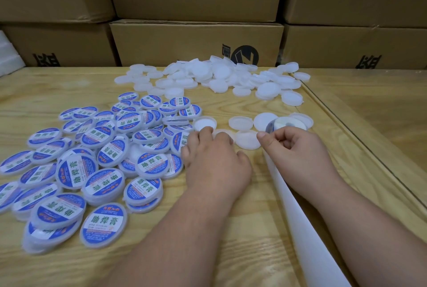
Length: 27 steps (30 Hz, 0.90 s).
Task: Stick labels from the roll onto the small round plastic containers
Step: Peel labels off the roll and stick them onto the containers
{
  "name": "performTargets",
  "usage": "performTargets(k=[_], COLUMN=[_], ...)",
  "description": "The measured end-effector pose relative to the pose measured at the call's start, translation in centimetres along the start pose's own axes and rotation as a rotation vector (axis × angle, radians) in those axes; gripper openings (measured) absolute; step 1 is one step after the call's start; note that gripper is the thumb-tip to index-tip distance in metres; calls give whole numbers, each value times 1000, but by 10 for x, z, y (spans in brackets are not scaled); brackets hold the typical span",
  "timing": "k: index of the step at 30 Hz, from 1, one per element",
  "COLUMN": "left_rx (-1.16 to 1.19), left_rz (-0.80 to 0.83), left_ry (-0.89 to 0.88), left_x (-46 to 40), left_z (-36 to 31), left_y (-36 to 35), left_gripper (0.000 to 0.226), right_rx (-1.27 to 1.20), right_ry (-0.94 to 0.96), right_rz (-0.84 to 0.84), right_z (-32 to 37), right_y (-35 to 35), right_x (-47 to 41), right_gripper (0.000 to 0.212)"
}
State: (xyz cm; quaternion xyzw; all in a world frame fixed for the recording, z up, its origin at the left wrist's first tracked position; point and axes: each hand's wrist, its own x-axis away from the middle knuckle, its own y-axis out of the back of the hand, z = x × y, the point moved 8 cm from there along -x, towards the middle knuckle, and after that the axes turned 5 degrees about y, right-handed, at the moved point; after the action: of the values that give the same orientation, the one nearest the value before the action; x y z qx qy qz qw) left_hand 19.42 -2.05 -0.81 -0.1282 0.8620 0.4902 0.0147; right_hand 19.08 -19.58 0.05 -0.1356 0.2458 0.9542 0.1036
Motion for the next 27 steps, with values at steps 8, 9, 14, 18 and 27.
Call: performTargets(k=[8,9,14,18,27], left_rx=[76,181,985,1217,1039], left_rz=[-35,-54,74,41,101], left_ry=[-45,-93,-88,59,-16], left_x=[-6,-5,-2,-13,-10], left_z=[-1,-5,-6,10,1], left_y=[-2,2,10,13,7], left_gripper=[14,15,26,44,21], right_rx=[9,9,-1,-23,-31], right_ry=[4,7,-8,-42,-43], right_rz=[4,4,23,50,124], right_z=[3,3,3,1,0], right_y=[0,0,-2,-4,-8], right_x=[1,1,1,2,1], right_gripper=[33,33,31,21,16])
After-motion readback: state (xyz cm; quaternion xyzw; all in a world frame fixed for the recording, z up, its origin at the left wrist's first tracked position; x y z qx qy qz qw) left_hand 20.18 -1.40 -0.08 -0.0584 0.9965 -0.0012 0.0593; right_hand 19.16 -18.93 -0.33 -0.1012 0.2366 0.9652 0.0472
